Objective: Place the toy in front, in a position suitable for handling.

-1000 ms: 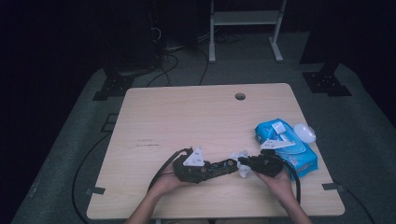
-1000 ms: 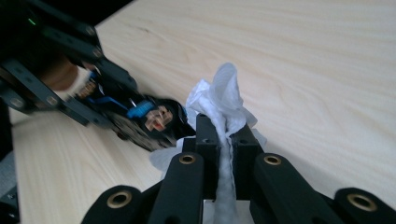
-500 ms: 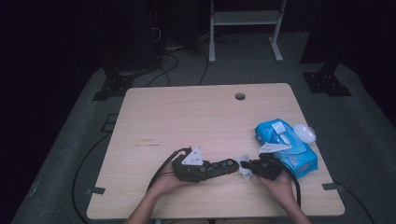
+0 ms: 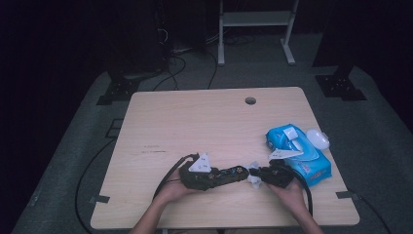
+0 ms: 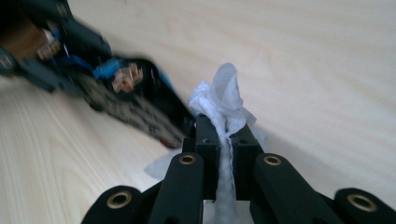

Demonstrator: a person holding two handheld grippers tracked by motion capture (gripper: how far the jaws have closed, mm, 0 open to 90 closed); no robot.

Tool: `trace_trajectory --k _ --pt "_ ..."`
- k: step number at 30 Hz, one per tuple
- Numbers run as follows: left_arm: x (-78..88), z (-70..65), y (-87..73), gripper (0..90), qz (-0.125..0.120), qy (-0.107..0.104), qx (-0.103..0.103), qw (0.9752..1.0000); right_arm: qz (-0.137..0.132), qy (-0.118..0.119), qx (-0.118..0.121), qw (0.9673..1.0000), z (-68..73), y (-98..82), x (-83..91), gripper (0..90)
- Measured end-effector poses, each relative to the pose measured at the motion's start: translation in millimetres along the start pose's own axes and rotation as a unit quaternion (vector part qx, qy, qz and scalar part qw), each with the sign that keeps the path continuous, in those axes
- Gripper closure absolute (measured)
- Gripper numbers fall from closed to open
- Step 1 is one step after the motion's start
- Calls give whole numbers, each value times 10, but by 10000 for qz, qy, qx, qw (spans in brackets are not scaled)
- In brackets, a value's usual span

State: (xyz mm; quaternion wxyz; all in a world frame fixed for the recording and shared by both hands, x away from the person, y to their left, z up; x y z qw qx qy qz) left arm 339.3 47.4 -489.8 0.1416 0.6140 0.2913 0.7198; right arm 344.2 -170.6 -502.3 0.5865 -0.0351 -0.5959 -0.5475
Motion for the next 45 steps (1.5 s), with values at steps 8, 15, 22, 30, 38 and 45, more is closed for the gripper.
trace_trajectory --k 8,15,22,30,38,45 --pt "-7 29 8 575 -5 -39 47 10000 -227 -18 20 9997 7 73 82 846" --pt "79 90 23 373 -432 -660 835 9934 -602 146 162 9979 97 257 247 842" --pt "164 222 -68 407 -768 -1106 1482 9797 -497 450 357 9971 228 320 165 836" --pt "98 197 -103 498 -621 -1307 1557 9772 -340 602 379 9969 226 318 120 837" --pt "198 269 -155 487 -846 -1524 1961 9650 -299 633 512 9962 270 273 145 837" --pt "207 227 -183 516 -900 -1687 2013 9607 -333 613 579 9959 289 242 154 837"
Point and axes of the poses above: each handheld gripper's, and its own axes: x roughly backward along the jaws, y roughly out of its top, z roughly to its left, the point moved 6 cm from there along -x, roughly forward along the jaws, and after that the axes turned 13 degrees about z, right-handed, at the moved point
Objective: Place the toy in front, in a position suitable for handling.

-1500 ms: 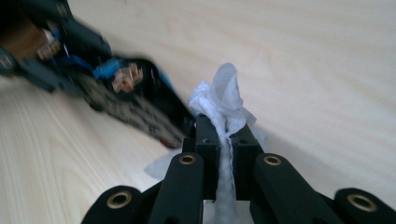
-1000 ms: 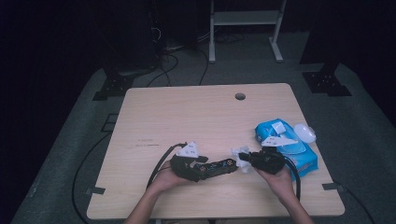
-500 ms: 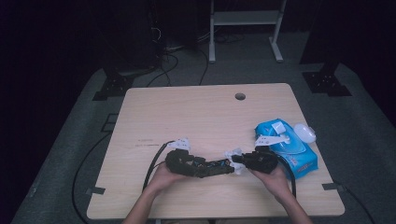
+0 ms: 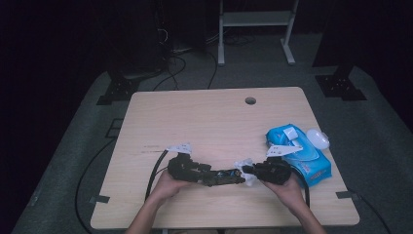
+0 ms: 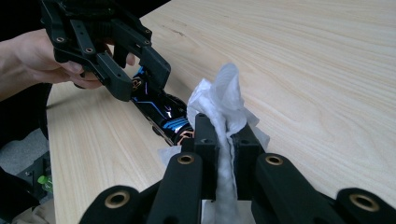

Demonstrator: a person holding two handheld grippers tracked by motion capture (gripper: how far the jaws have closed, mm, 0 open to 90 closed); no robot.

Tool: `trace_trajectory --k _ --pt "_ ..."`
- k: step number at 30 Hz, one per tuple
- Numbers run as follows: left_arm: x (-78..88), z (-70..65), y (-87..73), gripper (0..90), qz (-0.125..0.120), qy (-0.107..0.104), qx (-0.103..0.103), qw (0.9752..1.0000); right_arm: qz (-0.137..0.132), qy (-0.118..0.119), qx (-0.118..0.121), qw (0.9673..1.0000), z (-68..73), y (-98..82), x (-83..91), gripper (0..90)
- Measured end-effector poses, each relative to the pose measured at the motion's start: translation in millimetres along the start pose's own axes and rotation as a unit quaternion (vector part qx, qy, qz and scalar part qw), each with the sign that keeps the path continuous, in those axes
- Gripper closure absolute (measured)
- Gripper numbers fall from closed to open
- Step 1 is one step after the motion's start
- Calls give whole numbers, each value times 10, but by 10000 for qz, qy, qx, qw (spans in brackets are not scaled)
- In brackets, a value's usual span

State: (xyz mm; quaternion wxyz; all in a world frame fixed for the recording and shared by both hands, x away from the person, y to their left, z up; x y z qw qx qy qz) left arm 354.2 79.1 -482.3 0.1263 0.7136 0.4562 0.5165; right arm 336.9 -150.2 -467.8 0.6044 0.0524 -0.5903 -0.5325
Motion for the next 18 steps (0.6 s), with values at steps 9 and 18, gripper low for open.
trace_trajectory --k 9,18 --pt "52 9 -14 547 -134 -58 245 9996 3 -42 136 9999 32 -17 6 836" --pt "23 -38 -69 545 -172 -113 282 9994 -46 -19 178 9998 65 -50 20 837"
Point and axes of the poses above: each handheld gripper's, and its own axes: x roughly backward along the jaws, y roughly out of its top, z roughly to its left, the point moved 6 cm from there along -x, roughly forward along the jaws, and after that the axes turned 13 degrees about z, right-handed, at the moved point
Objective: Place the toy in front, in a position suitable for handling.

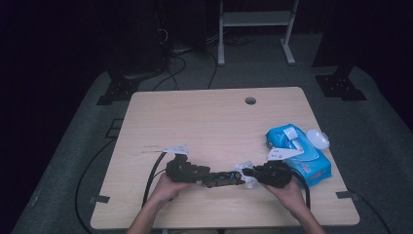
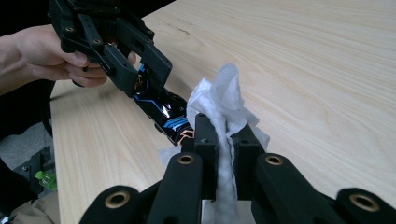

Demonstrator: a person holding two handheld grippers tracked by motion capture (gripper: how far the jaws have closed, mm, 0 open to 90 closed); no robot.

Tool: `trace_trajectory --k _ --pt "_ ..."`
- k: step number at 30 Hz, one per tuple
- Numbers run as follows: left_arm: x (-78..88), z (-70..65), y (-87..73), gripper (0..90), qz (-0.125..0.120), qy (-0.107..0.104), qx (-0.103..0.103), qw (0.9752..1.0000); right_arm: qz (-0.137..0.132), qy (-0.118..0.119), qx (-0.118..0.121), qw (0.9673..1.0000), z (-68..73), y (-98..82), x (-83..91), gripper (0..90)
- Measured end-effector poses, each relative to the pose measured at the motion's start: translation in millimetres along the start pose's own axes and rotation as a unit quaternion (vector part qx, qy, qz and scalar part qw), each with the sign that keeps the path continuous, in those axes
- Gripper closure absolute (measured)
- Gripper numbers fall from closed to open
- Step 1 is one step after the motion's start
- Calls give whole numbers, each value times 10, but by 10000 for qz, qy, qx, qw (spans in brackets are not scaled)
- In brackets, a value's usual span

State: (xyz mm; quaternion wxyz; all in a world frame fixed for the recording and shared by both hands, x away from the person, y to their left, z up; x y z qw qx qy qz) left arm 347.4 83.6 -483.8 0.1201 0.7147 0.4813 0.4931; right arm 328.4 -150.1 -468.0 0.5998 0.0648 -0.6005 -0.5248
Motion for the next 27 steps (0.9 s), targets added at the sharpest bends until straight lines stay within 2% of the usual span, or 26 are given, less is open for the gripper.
trace_trajectory --k 7,12,19,23,27 --pt "-23 -77 -48 528 62 107 -151 9998 -32 -18 108 9999 77 -69 35 837" --pt "-26 -122 -63 501 91 338 -332 9988 12 -49 197 9998 125 -103 53 837" --pt "-19 -194 -87 451 172 663 -631 9957 54 -14 285 9996 193 -153 66 836" --pt "-72 -234 -138 408 411 681 -733 9941 158 -19 372 9992 245 -199 58 836" --pt "-143 -286 -195 379 574 774 -966 9906 332 -53 448 9984 287 -273 8 834"
Point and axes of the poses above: each handheld gripper's, and its own axes: x roughly backward along the jaws, y roughly out of its top, z roughly to its left, the point moved 6 cm from there along -x, roughly forward along the jaws, and after that the axes turned 13 degrees about z, right-handed, at the moved point
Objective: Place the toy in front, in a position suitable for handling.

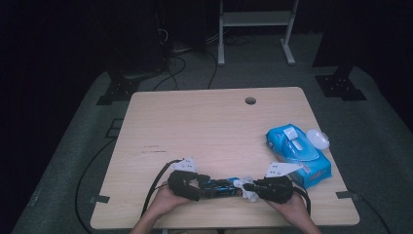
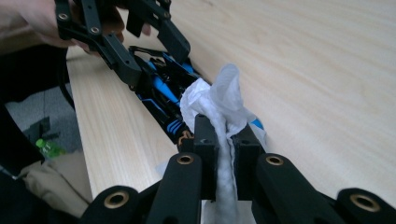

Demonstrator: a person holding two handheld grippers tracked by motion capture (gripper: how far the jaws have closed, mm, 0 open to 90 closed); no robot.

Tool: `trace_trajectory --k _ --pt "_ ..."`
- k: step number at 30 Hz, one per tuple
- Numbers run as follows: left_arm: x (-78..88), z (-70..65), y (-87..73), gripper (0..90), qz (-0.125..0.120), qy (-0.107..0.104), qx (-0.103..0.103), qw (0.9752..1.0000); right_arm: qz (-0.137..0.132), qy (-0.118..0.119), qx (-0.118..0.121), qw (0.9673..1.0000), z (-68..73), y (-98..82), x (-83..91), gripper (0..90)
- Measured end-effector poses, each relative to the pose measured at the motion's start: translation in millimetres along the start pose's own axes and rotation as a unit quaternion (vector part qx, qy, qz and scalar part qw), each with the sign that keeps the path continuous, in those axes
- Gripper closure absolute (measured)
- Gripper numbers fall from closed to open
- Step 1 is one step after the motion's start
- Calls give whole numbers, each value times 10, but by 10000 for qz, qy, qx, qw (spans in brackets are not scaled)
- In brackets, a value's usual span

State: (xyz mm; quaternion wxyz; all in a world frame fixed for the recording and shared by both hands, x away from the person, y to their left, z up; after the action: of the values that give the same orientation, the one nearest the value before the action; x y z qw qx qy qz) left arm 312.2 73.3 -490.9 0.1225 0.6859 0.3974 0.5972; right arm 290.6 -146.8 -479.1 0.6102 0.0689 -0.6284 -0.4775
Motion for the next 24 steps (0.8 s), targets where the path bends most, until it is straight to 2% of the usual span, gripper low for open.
trace_trajectory --k 2,3,4,5,8,10,12,13,18,19,22,24 --pt "-33 -29 -5 399 76 96 -129 9998 123 -34 3 9999 6 -34 -38 833" --pt "-21 -55 9 440 -37 89 -216 9997 153 -29 10 9999 8 -45 -52 833" --pt "-26 -56 25 382 24 258 -210 9994 184 -11 18 9998 14 -58 -68 834" --pt "-41 -62 30 381 128 371 -329 9987 219 -18 36 9998 17 -68 -81 833" --pt "-112 -82 35 308 314 530 -569 9965 268 -34 69 9996 18 -79 -81 831" --pt "-196 -119 54 255 534 738 -875 9920 242 -47 41 9997 -1 -79 -51 832" --pt "-293 -167 101 212 713 943 -1178 9860 200 -57 26 9998 -23 -83 -10 832" --pt "-335 -177 130 203 836 1022 -1355 9819 187 -69 13 9998 -34 -89 13 832" --pt "-492 -203 222 195 1106 938 -1500 9780 139 -93 -30 9999 -75 -132 115 831" --pt "-532 -203 232 194 1170 924 -1467 9779 136 -100 -22 9999 -83 -140 127 831" --pt "-584 -175 256 175 1279 770 -1307 9801 134 -96 -16 9999 -100 -172 168 826" --pt "-617 -160 243 171 1406 785 -1333 9779 134 -94 -34 9999 -108 -194 187 824"
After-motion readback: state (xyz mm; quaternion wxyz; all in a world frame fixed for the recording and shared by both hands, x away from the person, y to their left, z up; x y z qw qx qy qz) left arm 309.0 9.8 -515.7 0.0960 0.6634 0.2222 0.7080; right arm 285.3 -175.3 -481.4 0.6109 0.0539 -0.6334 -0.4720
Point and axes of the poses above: each handheld gripper's, and its own axes: x roughly backward along the jaws, y roughly out of its top, z roughly to its left, the point moved 6 cm from there along -x, roughly forward along the jaws, and after that the axes turned 13 degrees about z, right-handed, at the moved point
